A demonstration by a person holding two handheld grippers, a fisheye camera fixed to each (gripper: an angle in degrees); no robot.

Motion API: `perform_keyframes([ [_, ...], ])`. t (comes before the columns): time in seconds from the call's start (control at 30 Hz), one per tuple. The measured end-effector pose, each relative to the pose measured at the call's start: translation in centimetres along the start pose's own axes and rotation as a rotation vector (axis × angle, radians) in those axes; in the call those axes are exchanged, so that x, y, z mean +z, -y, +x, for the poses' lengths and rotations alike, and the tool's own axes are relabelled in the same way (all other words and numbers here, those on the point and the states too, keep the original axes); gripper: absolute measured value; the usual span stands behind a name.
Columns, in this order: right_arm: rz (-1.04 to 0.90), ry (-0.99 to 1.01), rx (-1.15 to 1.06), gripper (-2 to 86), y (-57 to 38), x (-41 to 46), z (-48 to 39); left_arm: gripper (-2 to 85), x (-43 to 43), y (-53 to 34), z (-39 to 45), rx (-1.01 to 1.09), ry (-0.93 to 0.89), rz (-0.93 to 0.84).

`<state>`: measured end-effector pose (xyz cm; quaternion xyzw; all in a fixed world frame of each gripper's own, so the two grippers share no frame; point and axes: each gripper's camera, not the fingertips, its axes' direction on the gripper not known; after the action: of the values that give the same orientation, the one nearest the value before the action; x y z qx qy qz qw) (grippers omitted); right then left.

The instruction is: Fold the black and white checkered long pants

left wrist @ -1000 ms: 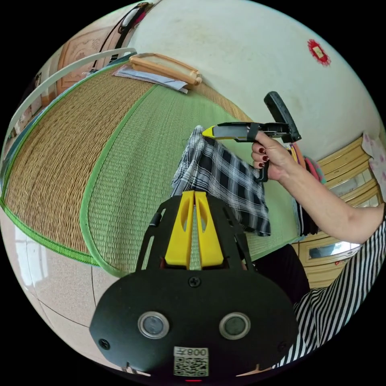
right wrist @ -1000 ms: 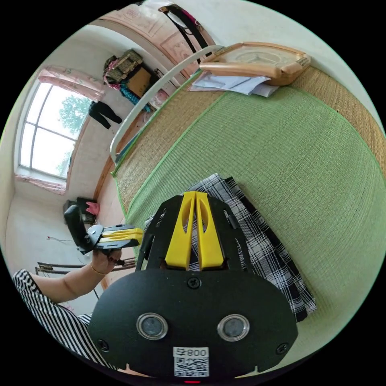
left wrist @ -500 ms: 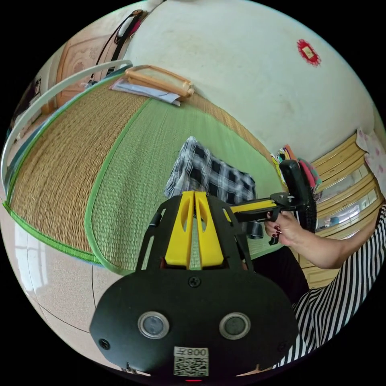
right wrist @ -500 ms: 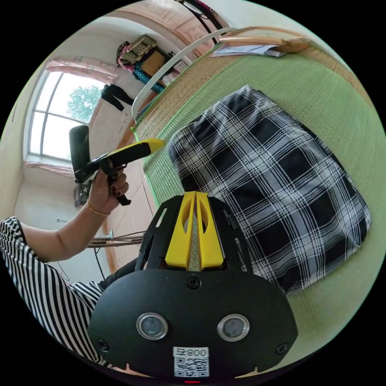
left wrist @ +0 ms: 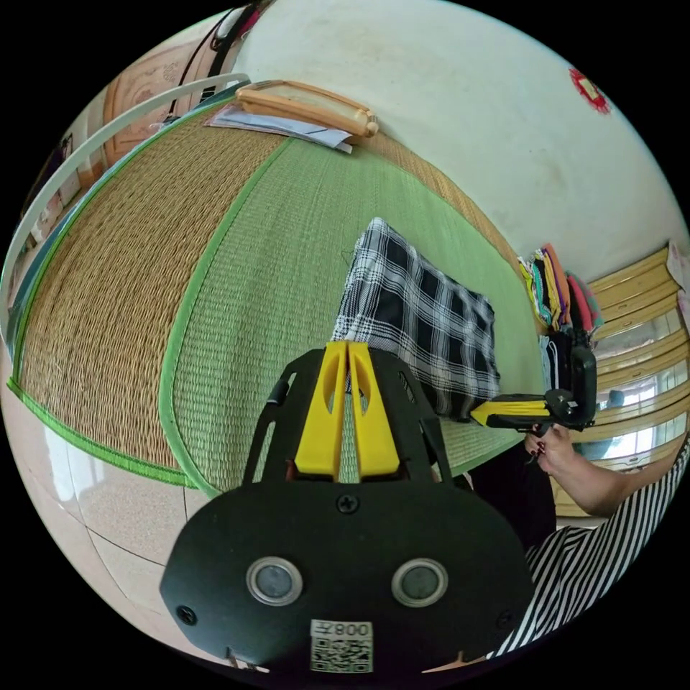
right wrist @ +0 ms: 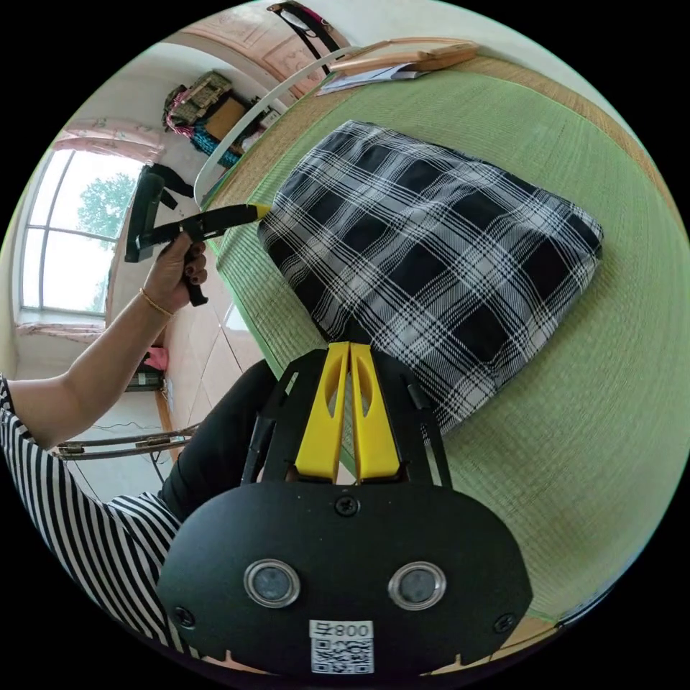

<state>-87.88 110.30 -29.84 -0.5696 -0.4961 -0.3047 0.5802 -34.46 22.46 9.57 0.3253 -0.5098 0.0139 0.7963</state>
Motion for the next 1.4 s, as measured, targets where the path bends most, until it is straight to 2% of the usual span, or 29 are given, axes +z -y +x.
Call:
perform_keyframes([
  [0.13,-0.023,-0.054,-0.016,0.1,-2.5,0.5,1.0,0.0,-1.5,-0.9,2.8,0.025,0.013,-0.048],
  [0.33,-0.03,0.011,0.049,0.0,-6.5,1.6,3.6,0.0,-3.9,-2.6,6.2,0.016,0.019,-0.064],
  [0.53,0.11,0.038,0.068,0.1,-10.3,0.6,5.0,0.0,-8.1,-3.1,10.8,0.038,0.073,0.032],
  [0.67,0.108,0.034,0.168,0.1,-12.3,3.4,8.6,0.1,-7.6,-2.6,12.7,0.014,0.082,-0.069],
  [0.8,0.11,0.115,0.206,0.1,-14.1,6.2,10.6,0.1,-9.3,-2.8,14.5,-0.023,0.042,-0.019],
  [0.93,0.127,0.169,0.21,0.2,-15.9,8.1,12.2,0.4,-10.4,-2.8,20.1,0.112,-0.023,-0.022],
  [1.13,0.199,0.307,0.24,0.3,-19.1,10.0,15.4,2.2,-7.6,-3.0,30.5,0.376,-0.114,-0.151],
  [1.4,0.26,0.466,0.33,2.2,-24.3,12.8,21.6,6.6,-5.2,-3.4,40.5,0.667,0.093,-0.245],
])
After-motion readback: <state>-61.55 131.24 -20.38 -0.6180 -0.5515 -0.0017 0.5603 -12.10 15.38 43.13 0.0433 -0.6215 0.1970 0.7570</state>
